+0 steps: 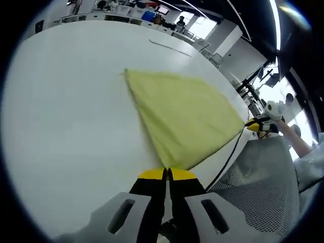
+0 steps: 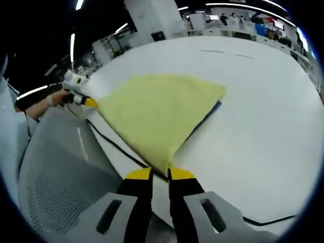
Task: Fold the garment on the visible template until the final outline fits inside the template.
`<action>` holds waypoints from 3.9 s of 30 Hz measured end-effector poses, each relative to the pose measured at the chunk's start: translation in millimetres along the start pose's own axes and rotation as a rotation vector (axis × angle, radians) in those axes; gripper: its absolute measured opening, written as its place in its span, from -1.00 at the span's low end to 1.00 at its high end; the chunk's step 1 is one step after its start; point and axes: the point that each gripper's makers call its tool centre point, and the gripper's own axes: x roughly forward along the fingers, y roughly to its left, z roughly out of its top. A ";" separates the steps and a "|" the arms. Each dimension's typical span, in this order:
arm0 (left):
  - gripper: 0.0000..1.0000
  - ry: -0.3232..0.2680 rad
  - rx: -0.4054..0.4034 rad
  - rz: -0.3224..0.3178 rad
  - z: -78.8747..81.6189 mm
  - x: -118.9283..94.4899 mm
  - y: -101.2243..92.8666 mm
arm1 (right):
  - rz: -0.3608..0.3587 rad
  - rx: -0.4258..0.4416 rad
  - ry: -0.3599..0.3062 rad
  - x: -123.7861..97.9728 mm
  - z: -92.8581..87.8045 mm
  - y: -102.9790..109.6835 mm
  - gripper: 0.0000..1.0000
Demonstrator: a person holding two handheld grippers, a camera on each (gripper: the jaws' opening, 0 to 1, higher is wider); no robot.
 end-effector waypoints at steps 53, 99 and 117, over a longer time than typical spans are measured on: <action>-1.00 0.011 -0.132 0.019 -21.7 -12.6 -4.2 | -0.056 0.134 0.049 0.8 -26.5 -3.0 -0.97; -0.43 -0.123 0.395 0.161 56.1 -56.9 -33.0 | -0.207 -0.396 0.021 -26.1 63.7 24.5 -0.61; 0.00 -0.051 0.507 0.184 65.5 -66.5 -38.9 | -0.229 -0.422 0.020 -43.1 80.5 34.3 -0.16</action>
